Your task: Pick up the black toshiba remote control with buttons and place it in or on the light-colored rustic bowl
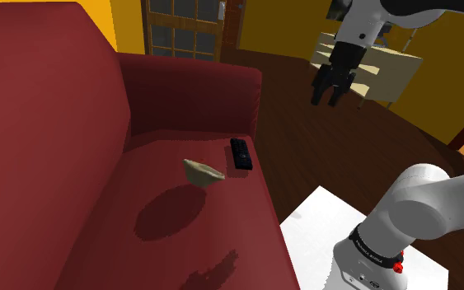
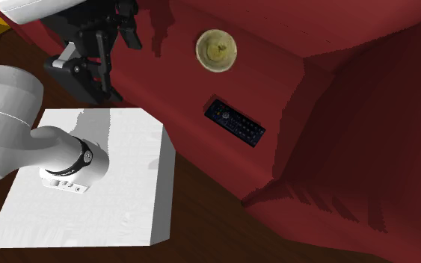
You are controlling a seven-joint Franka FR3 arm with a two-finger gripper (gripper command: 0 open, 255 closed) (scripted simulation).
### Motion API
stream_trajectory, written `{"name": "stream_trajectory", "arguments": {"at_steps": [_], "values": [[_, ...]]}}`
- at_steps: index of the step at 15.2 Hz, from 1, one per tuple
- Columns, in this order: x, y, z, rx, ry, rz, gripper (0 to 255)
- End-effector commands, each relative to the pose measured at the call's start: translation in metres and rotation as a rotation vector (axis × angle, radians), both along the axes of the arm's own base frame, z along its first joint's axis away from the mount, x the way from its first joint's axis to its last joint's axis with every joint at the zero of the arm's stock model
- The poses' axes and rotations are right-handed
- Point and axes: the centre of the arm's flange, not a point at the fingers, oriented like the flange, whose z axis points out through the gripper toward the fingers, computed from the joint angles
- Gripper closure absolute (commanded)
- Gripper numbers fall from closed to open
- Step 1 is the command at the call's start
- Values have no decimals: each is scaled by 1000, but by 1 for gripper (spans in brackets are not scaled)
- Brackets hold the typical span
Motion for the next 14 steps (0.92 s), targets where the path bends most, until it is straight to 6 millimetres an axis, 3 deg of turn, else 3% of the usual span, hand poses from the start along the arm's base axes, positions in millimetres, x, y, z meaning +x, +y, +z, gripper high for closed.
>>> {"name": "stream_trajectory", "arguments": {"at_steps": [1,14], "values": [[0,0,0,0,0,0,0],[117,53,-122,-52,70,-174,0]]}}
